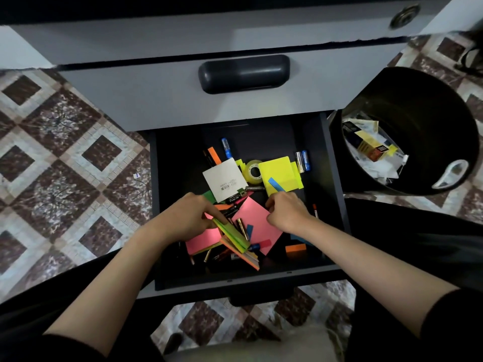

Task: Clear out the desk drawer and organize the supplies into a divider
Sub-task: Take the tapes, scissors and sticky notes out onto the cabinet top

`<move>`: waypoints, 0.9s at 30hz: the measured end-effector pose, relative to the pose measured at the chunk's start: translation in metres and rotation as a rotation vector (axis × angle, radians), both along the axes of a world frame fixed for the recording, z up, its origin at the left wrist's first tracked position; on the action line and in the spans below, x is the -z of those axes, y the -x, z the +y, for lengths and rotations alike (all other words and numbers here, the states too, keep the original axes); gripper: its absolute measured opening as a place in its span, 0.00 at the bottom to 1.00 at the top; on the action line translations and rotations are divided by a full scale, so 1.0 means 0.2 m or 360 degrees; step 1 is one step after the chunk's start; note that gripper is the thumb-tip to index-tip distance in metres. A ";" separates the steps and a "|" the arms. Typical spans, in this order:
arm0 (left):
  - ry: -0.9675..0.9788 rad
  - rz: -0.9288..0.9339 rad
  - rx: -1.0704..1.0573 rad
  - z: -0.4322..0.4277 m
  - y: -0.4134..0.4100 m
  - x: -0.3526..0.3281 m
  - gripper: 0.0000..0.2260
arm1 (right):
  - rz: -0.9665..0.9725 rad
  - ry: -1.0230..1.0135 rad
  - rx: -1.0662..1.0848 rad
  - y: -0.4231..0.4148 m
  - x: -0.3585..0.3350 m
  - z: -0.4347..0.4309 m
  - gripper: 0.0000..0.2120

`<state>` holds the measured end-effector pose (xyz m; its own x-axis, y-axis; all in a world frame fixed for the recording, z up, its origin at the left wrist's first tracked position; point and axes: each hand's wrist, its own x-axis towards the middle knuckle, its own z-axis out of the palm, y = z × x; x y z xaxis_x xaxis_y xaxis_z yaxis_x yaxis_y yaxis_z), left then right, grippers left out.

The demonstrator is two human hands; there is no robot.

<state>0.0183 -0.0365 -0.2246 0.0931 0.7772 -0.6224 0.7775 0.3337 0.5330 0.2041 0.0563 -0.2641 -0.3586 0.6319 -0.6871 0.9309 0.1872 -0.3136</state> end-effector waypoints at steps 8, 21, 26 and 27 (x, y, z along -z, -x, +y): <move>-0.0056 0.0078 -0.0046 0.02 -0.01 -0.02 0.08 | -0.0039 0.0190 -0.0040 0.01 0.00 -0.01 0.09; -0.0071 0.0175 -0.0636 0.02 0.05 0.05 0.07 | 0.0249 0.0247 0.0354 -0.01 -0.06 0.20 0.09; -0.0156 0.0022 -0.0940 0.03 0.07 0.06 0.02 | 0.0314 0.0174 0.0461 -0.03 -0.05 0.23 0.09; -0.0158 -0.0076 -0.1065 0.04 0.07 0.06 0.02 | 0.0324 0.0162 0.0492 -0.03 -0.05 0.24 0.08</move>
<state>0.0046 -0.0290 -0.2358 -0.4023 0.7301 -0.5524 0.3955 0.6828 0.6143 0.2101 0.1040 -0.2548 -0.2970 0.6640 -0.6862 0.8553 -0.1344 -0.5003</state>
